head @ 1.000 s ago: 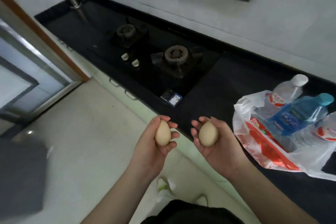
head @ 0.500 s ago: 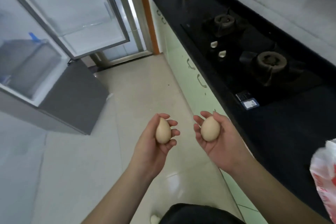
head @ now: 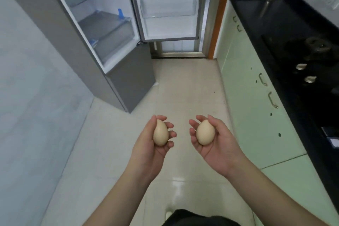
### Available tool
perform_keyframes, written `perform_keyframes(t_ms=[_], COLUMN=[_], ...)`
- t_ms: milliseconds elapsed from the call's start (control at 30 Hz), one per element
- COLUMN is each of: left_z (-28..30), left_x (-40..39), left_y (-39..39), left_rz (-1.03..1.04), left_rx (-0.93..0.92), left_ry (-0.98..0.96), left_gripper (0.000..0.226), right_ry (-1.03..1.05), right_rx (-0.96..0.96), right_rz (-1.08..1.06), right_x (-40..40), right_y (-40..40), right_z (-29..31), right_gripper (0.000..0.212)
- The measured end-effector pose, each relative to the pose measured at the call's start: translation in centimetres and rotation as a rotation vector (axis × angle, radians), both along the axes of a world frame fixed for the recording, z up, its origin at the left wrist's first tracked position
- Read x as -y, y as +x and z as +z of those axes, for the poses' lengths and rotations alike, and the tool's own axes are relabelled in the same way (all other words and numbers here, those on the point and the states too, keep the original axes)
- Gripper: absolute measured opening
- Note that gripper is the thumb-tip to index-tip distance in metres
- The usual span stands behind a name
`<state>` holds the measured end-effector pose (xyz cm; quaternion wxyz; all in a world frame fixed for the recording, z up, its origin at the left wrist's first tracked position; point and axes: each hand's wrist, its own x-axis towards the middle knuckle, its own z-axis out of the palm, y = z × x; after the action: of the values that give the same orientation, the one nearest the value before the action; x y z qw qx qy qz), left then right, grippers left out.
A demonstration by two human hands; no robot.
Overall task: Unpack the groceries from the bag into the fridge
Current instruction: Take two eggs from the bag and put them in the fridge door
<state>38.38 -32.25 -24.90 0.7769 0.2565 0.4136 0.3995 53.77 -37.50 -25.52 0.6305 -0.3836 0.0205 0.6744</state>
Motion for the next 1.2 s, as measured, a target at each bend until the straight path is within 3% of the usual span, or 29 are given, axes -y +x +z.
perform_keyframes(t_ms=[233, 433, 600, 733, 900, 1200], left_z=[0.6, 0.8, 1.7, 2.8, 3.9, 4.3], left_x=[-2.8, -5.6, -10.6, -14.9, -19.5, -27.6], left_y=[-6.2, -7.0, -5.0, -1.6, 2.5, 6.3], left_rz=[0.163, 0.251, 0.278, 0.282, 0.252, 0.253], left_rx=[0.002, -0.001, -0.034, -0.019, 0.021, 0.102], left_ry=[-0.011, -0.006, 0.032, 0.066, 0.097, 0.079], left_gripper=[0.022, 0.021, 0.019, 0.019, 0.024, 0.032], right_ry=[-0.002, 0.005, 0.042, 0.069, 0.123, 0.170], right_rx=[0.012, 0.025, -0.024, -0.078, -0.086, -0.060], right_rz=[0.114, 0.174, 0.197, 0.218, 0.208, 0.224], right_x=[-4.9, -9.2, -13.6, -17.2, -21.7, -30.4], right_y=[-5.6, -5.6, -2.7, 1.4, 6.5, 9.7], right_z=[0.4, 0.6, 0.3, 1.0, 1.8, 3.2], right_gripper=[0.023, 0.023, 0.025, 0.040, 0.033, 0.036])
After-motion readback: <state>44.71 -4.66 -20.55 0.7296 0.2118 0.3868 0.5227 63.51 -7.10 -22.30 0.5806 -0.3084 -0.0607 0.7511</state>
